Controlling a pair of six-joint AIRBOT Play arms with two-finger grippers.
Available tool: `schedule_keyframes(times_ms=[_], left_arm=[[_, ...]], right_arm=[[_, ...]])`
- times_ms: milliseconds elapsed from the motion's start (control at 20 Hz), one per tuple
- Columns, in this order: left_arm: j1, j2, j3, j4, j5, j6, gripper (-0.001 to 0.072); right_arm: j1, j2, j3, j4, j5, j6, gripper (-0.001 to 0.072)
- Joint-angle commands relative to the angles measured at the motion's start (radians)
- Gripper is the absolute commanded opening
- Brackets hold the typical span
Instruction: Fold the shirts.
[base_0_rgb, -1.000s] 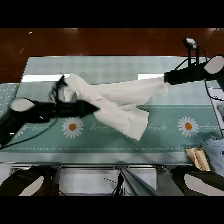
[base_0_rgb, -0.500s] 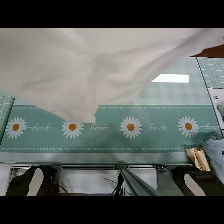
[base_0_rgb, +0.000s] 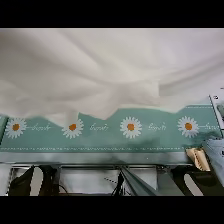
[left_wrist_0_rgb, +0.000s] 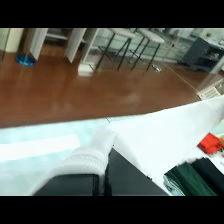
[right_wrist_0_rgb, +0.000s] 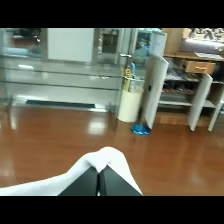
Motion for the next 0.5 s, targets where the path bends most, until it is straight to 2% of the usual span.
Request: schedule_keyframes(times_ms=[0,150,250,350,450], left_arm=[[0.006,0.017,0.003,0.032,-0.127,-0.109,0.0026],[0.006,0.015,-0.016,0.22,-0.221,-0.14,0.0027],[0.006,0.015,-0.079,0.286,-0.227,-0.139,0.0027],[0.005,0.015,-0.2,0.296,-0.211,-0.135,0.0027],[0.005,0.015,-0.347,0.293,-0.177,-0.133,0.0027]], right_arm=[[0.0,0.011,0.065,-0.072,0.208,-0.006,0.0033],[0.0,-0.054,0.066,-0.129,0.431,-0.071,0.0032],[0.0,-0.137,0.066,-0.126,0.544,-0.119,0.0033],[0.0,-0.243,0.066,-0.109,0.562,-0.134,0.0033],[0.001,-0.346,0.066,-0.04,0.501,-0.136,0.0033]])
